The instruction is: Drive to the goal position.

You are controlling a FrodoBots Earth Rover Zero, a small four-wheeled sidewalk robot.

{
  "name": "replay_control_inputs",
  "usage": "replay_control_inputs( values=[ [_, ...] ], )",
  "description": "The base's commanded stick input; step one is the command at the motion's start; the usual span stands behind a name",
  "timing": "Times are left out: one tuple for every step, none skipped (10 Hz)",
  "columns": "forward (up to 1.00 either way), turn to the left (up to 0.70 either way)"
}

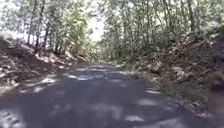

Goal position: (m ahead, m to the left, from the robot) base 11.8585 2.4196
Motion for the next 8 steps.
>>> replay_control_inputs(
  values=[
    [0.60, 0.00],
    [0.60, 0.00],
    [0.54, 0.00],
    [0.45, 0.00],
    [0.45, 0.00],
    [0.45, 0.00],
    [0.45, 0.00],
    [0.45, 0.00]
  ],
)
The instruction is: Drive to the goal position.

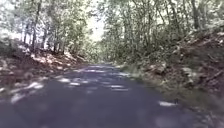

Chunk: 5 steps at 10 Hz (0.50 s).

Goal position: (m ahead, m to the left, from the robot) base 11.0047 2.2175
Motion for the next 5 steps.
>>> replay_control_inputs(
  values=[
    [0.45, 0.00],
    [0.45, 0.00],
    [0.45, 0.00],
    [0.45, 0.00],
    [0.45, 0.00]
  ],
)
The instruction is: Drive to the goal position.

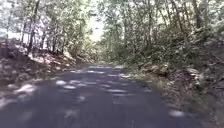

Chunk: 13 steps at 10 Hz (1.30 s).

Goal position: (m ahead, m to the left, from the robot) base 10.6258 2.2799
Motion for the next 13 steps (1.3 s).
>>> replay_control_inputs(
  values=[
    [0.45, 0.00],
    [0.45, 0.00],
    [0.45, 0.00],
    [0.45, 0.00],
    [0.45, 0.00],
    [0.45, 0.00],
    [0.45, 0.00],
    [0.45, 0.00],
    [0.45, 0.00],
    [0.45, 0.00],
    [0.45, 0.00],
    [0.45, 0.00],
    [0.45, 0.00]
  ],
)
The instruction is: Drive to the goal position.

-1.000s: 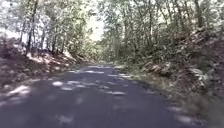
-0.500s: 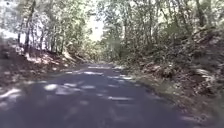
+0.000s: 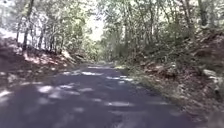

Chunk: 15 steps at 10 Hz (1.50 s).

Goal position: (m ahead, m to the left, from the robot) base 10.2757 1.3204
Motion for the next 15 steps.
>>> replay_control_inputs(
  values=[
    [0.45, 0.00],
    [0.45, 0.00],
    [0.45, 0.00],
    [0.45, 0.00],
    [0.45, 0.00],
    [0.45, 0.00],
    [0.45, 0.00],
    [0.45, 0.00],
    [0.45, 0.00],
    [0.45, 0.00],
    [0.45, 0.00],
    [0.45, 0.00],
    [0.45, 0.06],
    [0.45, 0.27],
    [0.45, 0.27]
  ],
)
